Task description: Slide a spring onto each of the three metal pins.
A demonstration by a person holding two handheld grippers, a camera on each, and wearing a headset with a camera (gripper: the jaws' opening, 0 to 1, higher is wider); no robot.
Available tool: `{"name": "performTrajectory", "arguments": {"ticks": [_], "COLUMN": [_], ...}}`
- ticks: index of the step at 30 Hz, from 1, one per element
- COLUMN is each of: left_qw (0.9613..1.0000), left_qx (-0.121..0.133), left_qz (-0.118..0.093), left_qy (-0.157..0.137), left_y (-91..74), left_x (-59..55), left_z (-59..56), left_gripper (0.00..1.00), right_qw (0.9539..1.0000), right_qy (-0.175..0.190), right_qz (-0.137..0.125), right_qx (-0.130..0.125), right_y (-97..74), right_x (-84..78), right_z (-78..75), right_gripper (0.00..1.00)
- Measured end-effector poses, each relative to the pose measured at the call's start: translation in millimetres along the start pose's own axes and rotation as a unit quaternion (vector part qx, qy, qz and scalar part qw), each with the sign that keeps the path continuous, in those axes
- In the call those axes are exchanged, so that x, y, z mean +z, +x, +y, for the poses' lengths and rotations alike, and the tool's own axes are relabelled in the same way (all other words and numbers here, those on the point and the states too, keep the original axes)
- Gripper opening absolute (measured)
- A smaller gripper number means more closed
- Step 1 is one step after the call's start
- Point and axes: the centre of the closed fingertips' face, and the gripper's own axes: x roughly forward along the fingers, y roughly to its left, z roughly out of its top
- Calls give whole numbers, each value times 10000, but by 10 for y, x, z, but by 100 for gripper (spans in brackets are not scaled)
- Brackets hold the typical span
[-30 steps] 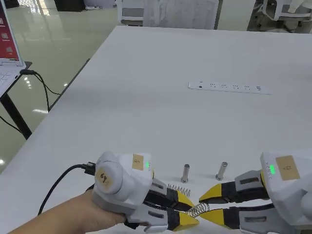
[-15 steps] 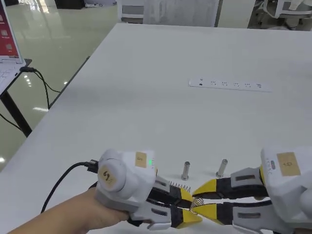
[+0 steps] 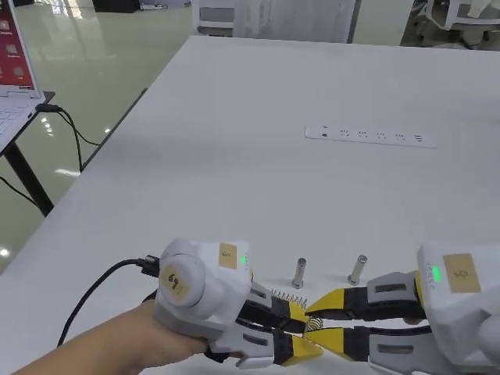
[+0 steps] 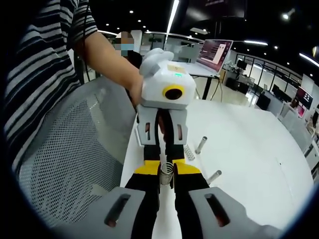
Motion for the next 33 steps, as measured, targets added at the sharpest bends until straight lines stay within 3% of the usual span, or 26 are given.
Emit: {"name": "performTrajectory", "arguments": {"ticks": [14,22,33], "left_qw": [9999,9996,9982], "left_qx": [33,68,337], "left_qz": [-12,-130,-3], "left_qy": [-164,-246,-496], "left_y": [-14,-50,-205], "left_x": [-7,53,-80], "left_z": [6,33,110], "left_gripper": [4,7,15], "right_qw": [10000,10000,9999], "right_qy": [16,-8,-71], "right_qz": [-39,-4,79], "right_qx": [-10,-4,-69], "right_y": [0,-3,-2], "right_x": [21,6,-32], "right_z": [-2,-14,-48], "right_gripper": [7,7,7]}}
